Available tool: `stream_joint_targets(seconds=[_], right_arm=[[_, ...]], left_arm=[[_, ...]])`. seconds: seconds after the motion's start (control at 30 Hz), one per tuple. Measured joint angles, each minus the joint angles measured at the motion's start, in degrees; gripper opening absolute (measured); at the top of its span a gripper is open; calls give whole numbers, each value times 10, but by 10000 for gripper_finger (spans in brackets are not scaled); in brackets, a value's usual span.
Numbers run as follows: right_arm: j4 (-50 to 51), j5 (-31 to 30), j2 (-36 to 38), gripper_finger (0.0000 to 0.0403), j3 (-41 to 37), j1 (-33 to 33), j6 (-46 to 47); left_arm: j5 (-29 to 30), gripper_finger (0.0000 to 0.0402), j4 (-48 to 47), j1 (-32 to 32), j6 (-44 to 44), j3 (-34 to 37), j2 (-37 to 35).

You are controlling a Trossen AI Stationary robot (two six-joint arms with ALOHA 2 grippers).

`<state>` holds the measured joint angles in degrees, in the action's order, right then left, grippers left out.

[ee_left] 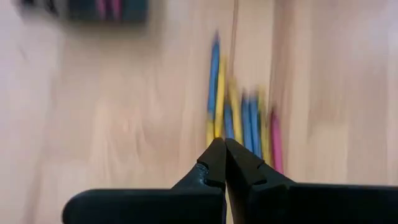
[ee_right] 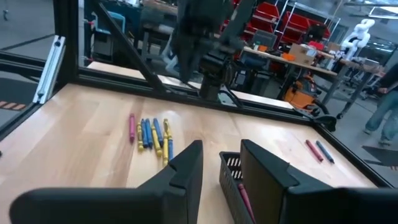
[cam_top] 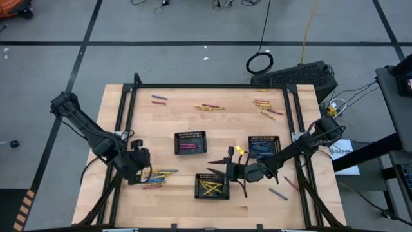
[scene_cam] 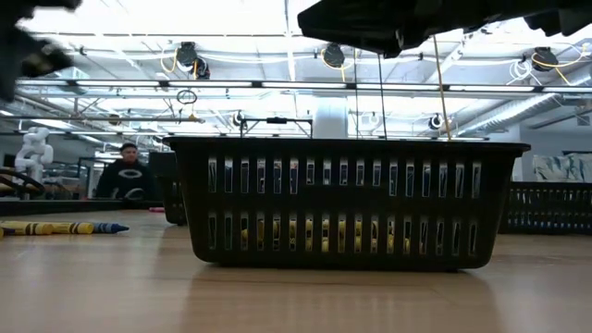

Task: Sort crayons
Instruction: Put the yellow crayon into the bottom black bin

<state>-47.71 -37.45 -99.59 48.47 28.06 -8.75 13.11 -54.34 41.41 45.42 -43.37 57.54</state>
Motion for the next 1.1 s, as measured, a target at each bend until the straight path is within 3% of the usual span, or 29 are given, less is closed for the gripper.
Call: stream_joint_targets(seconds=[0.23,0.5,0.63,0.9,1.1], right_arm=[[-1,0,0,93,0,0,0],[-1,1,0,93,0,0,5],[-1,1,0,93,0,0,5],[-1,1,0,93,0,0,5],[-1,1,0,93,0,0,5]], left_arm=[[-48,10,-8,0,18,40,27],[-54,119,57,0,-54,96,61],[-53,148,107,1,-58,119,74],[-44,119,191,18,-53,157,91],[-29,91,195,22,-53,164,112]])
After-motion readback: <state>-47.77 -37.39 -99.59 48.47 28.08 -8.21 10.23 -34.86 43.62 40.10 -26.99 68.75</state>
